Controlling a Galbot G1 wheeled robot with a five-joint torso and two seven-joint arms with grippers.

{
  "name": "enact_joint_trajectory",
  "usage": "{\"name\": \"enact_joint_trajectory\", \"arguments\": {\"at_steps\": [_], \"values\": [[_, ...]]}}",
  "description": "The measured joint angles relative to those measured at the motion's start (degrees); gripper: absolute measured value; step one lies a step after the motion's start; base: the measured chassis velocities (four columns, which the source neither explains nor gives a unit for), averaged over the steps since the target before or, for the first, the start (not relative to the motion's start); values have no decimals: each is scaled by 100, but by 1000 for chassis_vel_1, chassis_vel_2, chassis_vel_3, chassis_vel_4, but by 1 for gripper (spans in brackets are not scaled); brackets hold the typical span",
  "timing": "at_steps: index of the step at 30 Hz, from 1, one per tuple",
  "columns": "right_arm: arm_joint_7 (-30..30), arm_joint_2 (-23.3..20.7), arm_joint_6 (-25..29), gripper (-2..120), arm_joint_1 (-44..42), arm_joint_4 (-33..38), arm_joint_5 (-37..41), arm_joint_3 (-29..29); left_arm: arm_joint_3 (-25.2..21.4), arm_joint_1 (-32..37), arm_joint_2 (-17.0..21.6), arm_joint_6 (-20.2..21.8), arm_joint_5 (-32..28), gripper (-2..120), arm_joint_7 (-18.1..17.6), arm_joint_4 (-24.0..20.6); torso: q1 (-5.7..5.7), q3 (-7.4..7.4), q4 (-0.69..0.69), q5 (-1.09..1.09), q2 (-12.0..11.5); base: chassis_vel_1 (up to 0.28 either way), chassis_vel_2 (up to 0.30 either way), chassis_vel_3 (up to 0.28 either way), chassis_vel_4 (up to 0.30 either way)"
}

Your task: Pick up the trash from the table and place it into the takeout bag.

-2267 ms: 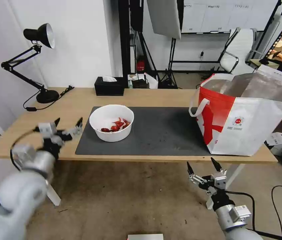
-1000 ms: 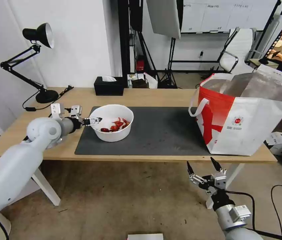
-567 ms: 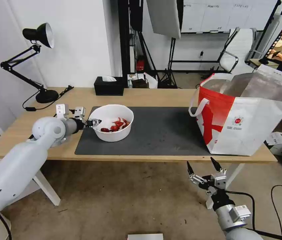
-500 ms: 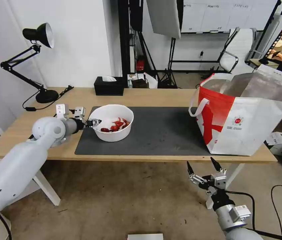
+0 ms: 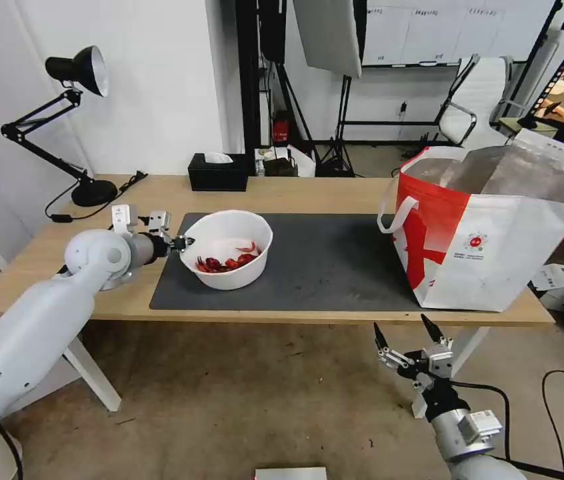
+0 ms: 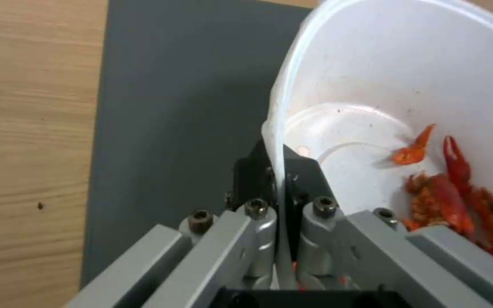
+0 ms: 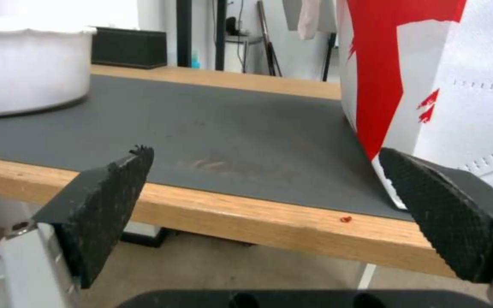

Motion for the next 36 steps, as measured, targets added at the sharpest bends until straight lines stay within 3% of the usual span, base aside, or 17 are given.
{"name": "enact_joint_trajectory", "arguments": {"at_steps": [4, 7, 15, 24, 27, 28, 31, 32, 34, 36], "values": [[0, 0, 0, 100, 0, 0, 0, 0, -70, 41, 10, -346, 51, 0, -9, -301, 0, 0, 0, 0, 0, 0, 0, 0, 0], [0, 0, 0, 100, 0, 0, 0, 0, 16, -194, 42, -601, 410, 0, -24, -577, 0, 0, 1, 1, 0, 0, 0, 0, 0], [0, 0, 0, 100, 0, 0, 0, 0, 456, -992, -40, -791, 574, 0, -256, -685, 0, 0, 0, 1, 0, 0, 0, 0, 0], [0, 0, 0, 100, 0, 0, 0, 0, 1005, -1814, -486, -853, 391, 0, -504, -628, 0, 1, 1, 1, -1, 0, 0, 0, 0], [0, 0, 0, 100, 0, 0, 0, 0, 1386, -2458, -958, -836, 115, 0, -721, -399, 0, 0, 0, 1, -1, 0, 0, 0, 0], [0, 0, 0, 100, 0, 0, 0, 0, 1386, -2458, -958, -836, 115, 0, -721, -399, 0, 0, 0, 1, -1, 0, 0, 0, 0], [1, 0, 0, 100, 0, 0, 0, 0, 1703, -3362, -1732, -825, -157, 0, -928, 131, 1, 0, -2, 4, -1, 0, 0, 0, 0], [1, 0, 0, 100, 0, 0, 0, 0, 1703, -3362, -1732, -825, -157, 0, -928, 131, 1, 0, -2, 4, -1, 0, 0, 0, 0], [0, -1, 0, 100, 0, -1, 0, 0, 1831, -3813, -2256, -821, -251, 0, -1004, 551, 0, 0, 0, 4, -1, 0, 0, 0, 0], [0, 0, 0, 100, 0, 0, 0, 0, 1859, -3910, -2413, -817, -274, 0, -1040, 670, 0, 0, 0, 4, -1, 0, 0, 0, 0]]}}
